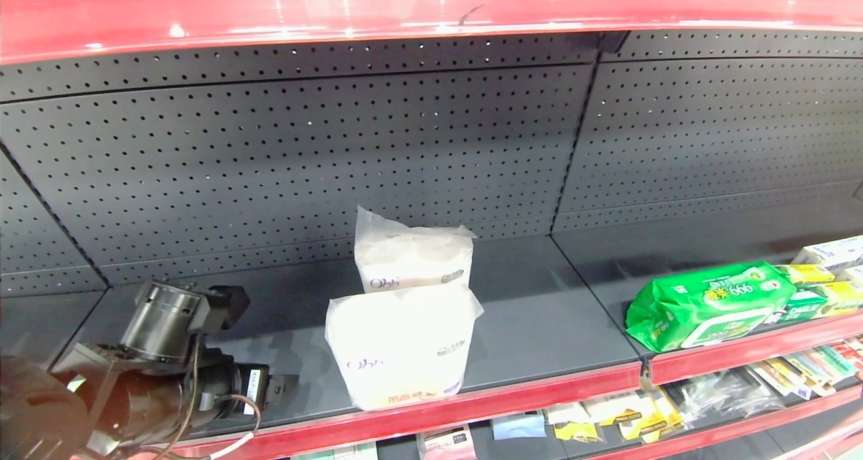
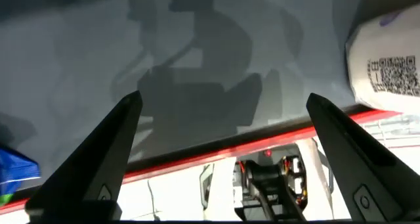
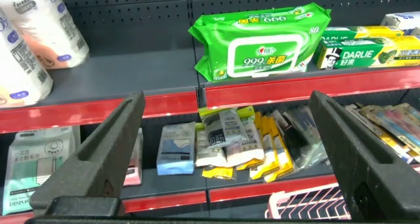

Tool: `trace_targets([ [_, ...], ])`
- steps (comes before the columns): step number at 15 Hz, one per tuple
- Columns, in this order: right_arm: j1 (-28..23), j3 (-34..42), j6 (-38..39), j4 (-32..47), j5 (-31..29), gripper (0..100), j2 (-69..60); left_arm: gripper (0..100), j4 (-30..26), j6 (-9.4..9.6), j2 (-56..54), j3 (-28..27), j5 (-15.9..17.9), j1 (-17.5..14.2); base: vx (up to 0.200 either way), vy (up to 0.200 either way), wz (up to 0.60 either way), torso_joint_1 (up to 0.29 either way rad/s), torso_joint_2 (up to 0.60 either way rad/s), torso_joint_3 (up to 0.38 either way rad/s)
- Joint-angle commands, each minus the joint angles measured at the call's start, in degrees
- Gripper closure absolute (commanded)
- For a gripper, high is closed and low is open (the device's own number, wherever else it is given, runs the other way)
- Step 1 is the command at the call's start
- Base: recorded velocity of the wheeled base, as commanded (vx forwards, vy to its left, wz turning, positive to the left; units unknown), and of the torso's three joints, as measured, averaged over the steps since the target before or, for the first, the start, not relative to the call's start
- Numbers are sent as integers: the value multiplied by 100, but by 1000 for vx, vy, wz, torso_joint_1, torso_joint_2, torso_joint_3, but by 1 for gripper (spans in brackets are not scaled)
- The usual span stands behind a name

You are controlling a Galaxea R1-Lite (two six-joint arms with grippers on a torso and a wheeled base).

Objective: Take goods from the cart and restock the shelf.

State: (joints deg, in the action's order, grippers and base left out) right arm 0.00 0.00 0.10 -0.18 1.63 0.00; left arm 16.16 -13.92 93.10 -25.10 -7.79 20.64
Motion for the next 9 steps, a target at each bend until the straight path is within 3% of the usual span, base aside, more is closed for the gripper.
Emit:
trace_targets([
  [1,0,0,-1,-8,4,0,9,0,1,-14,165,-4,-3,28,0,0,0,0,0,0],
  [5,0,0,-1,-8,4,0,9,0,414,-524,736,-109,-30,309,0,0,0,0,0,0],
  [9,0,0,-1,1,4,0,9,0,510,-559,929,-171,-30,362,0,0,0,0,0,0],
])
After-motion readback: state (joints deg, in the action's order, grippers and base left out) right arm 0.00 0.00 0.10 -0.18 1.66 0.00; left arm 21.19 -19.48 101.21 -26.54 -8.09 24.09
